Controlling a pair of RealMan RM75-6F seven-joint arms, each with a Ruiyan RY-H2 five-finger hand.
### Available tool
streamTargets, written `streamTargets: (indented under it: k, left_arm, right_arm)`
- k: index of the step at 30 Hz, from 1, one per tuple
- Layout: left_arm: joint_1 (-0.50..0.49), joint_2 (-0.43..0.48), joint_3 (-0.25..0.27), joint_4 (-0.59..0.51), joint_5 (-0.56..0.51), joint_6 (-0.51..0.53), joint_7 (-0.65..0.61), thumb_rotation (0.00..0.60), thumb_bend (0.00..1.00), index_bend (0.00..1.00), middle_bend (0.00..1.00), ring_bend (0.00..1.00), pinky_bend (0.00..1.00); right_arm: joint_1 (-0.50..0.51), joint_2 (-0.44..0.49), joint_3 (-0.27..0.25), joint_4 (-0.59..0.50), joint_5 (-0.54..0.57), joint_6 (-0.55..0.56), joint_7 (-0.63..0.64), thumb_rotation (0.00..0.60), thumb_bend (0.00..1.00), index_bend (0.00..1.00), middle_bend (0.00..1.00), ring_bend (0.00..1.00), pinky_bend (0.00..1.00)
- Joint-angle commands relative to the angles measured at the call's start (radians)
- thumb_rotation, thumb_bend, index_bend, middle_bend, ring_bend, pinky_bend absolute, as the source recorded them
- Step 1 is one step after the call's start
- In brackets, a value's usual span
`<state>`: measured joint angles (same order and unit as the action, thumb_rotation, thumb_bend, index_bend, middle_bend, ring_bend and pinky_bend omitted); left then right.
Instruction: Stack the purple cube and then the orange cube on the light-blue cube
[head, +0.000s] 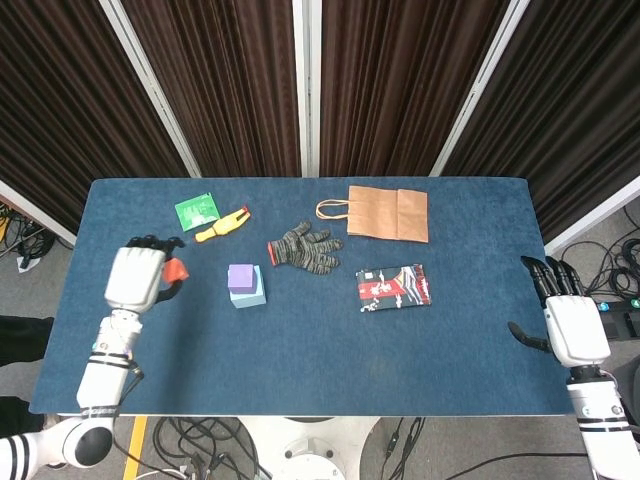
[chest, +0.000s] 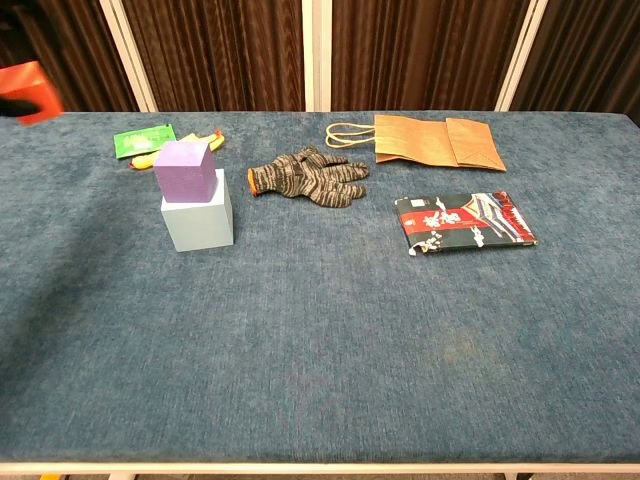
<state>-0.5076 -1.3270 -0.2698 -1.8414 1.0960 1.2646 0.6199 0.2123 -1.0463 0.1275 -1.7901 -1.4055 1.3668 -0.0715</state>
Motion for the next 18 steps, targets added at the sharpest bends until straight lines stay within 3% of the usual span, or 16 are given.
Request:
streamTargets:
  k: [1, 11, 18]
  left_arm:
    - [-0.047, -0.025, -0.019, -0.014, -0.030, -0.033, 0.025, 0.600, 0.29, 0.40, 0.63, 0.37, 0.37]
    - [-0.185, -0.127, -0.019, 0.113, -0.039, -0.110, 0.095, 0.600, 0.29, 0.40, 0.63, 0.37, 0.37]
    - [-0.221, -0.110, 0.006, 0.152, -0.031, -0.187, 0.037, 0.600, 0.29, 0.39, 0.63, 0.37, 0.37]
  right_arm:
    - [-0.001, 0.000, -0.002, -0.003, -0.004, 0.001, 0.000, 0.600, 0.12, 0.00, 0.10, 0.00, 0.00]
    - [-0.002, -0.002, -0.002, 0.007, -0.014, 0.008, 0.012, 0.600, 0.12, 0.00, 0.10, 0.00, 0.00]
    - [-0.003, -0.003, -0.002, 0.014, -0.019, 0.011, 0.023, 0.600, 0.12, 0.00, 0.10, 0.00, 0.00]
